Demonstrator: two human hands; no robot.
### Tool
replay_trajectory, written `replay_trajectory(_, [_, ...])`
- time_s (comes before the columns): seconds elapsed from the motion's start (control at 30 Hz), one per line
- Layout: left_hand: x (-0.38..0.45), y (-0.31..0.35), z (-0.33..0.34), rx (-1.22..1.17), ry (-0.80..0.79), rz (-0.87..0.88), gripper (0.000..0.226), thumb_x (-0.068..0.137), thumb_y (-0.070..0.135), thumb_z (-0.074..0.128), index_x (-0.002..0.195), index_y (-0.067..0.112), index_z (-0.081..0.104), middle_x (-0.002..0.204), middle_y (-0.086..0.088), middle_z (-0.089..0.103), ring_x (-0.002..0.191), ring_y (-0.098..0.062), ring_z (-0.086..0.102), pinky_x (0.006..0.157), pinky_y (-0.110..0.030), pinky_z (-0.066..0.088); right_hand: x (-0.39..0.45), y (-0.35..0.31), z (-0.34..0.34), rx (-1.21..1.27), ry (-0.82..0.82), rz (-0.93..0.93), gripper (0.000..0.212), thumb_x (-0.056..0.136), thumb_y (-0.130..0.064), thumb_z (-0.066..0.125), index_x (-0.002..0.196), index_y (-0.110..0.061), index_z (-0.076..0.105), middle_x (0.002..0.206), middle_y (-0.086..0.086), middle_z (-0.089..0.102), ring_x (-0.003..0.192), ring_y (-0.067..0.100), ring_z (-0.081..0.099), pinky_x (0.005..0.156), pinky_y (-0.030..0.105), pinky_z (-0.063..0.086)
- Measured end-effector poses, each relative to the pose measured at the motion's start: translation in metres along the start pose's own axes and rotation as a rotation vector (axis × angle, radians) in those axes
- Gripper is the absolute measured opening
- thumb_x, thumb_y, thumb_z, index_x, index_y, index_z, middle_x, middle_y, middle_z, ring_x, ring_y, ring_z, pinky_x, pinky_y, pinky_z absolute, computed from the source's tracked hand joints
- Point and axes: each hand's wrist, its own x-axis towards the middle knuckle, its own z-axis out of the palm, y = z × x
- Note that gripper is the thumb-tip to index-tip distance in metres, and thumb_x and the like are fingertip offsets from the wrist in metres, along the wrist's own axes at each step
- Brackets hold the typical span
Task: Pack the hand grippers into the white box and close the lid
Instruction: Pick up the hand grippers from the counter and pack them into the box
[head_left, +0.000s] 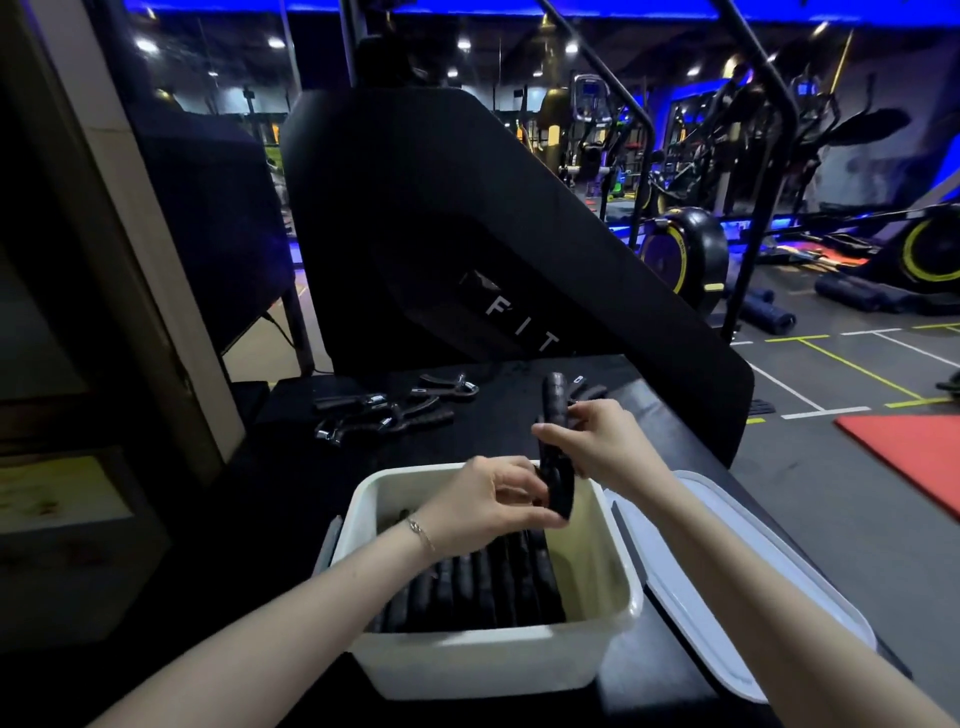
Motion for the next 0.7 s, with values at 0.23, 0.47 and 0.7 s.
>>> replay_trajectory(0.23, [-0.002,-0.014,-0.021,0.006,0.004,-0.188,0.009,0.087,0.01,0.064,0.092,0.005,0.07,0.083,-0.002,0.07,0.076,-0.003,0.064,0.07,-0.014,0.049,-0.022,-0.004,0.006,-0.649,-0.102,0.005,0.03,0.087,-0.034,0.054,0.092,-0.005,0.054,0.104,0.017,0.06,0.098,0.036,0.057,0.066,0.03,0.035])
replay_trajectory(0.47, [-0.008,-0.038,-0.012,0.312,-0.123,-0.244,0.009,0.087,0.019,0.063,0.089,0.02,0.071,0.087,0.008,0.071,0.085,-0.004,0.065,0.087,-0.026,0.051,-0.032,-0.01,0.005,-0.744,-0.129,0.009,0.025,0.088,-0.03,0.053,0.095,-0.007,0.051,0.11,0.018,0.058,0.1,0.038,0.056,0.068,0.031,0.037])
replay_trajectory(0.7, [-0.001,-0.047,-0.015,0.503,-0.129,-0.199,0.033,0.085,0.0,0.05,0.106,0.017,0.069,0.109,0.0,0.068,0.103,-0.012,0.06,0.096,-0.023,0.044,-0.037,0.012,0.019,-0.794,-0.302,0.015,0.035,0.087,-0.02,0.051,0.118,-0.007,0.04,0.112,0.016,0.059,0.102,0.036,0.057,0.066,0.03,0.035])
